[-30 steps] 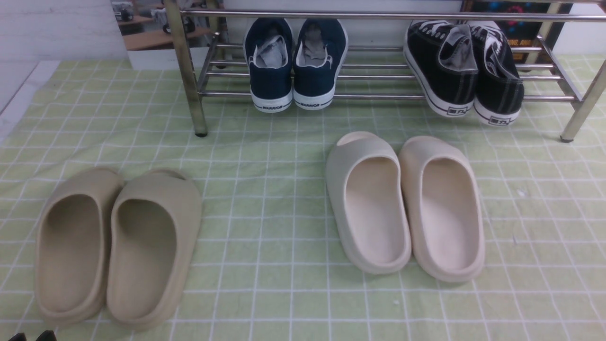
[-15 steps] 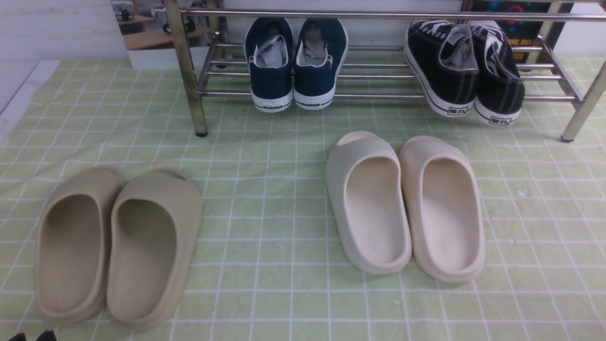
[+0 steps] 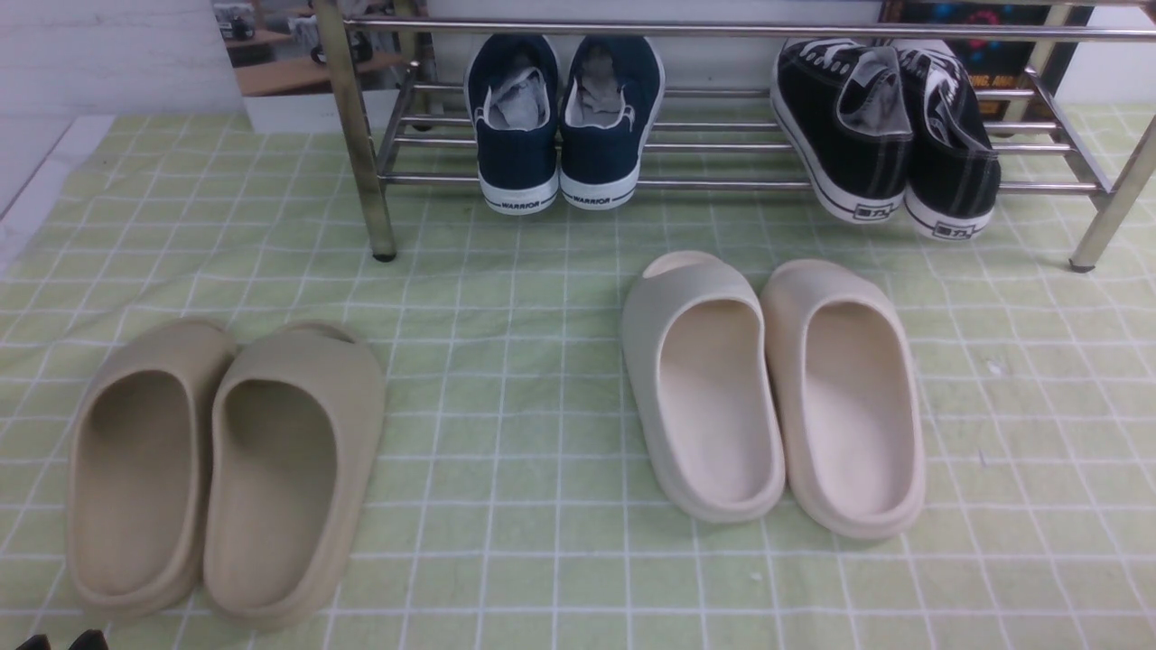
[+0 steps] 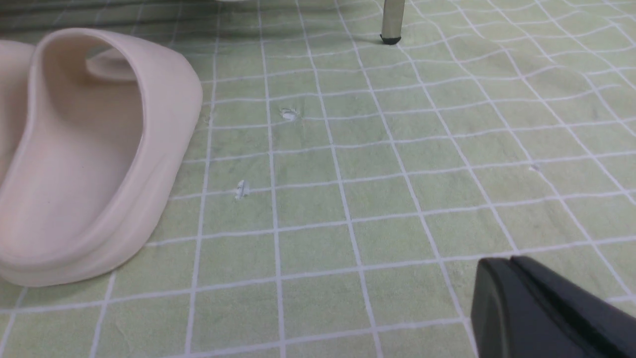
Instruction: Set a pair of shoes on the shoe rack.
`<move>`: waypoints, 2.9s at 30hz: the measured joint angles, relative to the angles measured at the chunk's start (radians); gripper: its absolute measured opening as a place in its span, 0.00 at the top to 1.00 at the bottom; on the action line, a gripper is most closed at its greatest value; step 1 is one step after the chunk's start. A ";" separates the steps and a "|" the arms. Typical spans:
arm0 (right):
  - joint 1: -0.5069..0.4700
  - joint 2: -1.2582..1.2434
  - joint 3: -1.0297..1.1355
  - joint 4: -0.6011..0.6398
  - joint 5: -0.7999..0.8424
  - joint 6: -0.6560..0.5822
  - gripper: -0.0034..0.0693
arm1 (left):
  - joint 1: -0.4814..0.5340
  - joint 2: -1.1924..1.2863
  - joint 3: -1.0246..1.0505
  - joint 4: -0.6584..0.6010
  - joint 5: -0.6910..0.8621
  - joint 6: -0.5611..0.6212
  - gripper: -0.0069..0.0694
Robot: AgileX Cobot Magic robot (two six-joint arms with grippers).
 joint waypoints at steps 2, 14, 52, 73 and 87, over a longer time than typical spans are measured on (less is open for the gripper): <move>0.000 0.000 -0.001 0.000 0.005 0.001 0.95 | 0.000 0.000 0.000 0.000 0.000 0.000 0.60; 0.000 0.000 -0.002 0.000 0.010 0.001 0.94 | 0.000 0.000 0.000 0.000 0.000 0.000 0.60; 0.000 0.000 -0.002 0.000 0.011 0.001 0.90 | 0.000 0.000 0.000 0.000 0.000 0.000 0.60; 0.000 0.000 -0.002 0.000 0.011 0.001 0.88 | 0.000 0.000 0.000 0.000 0.000 0.000 0.60; 0.000 0.000 -0.002 0.000 0.011 0.001 0.85 | 0.000 0.000 0.000 0.000 0.000 0.000 0.60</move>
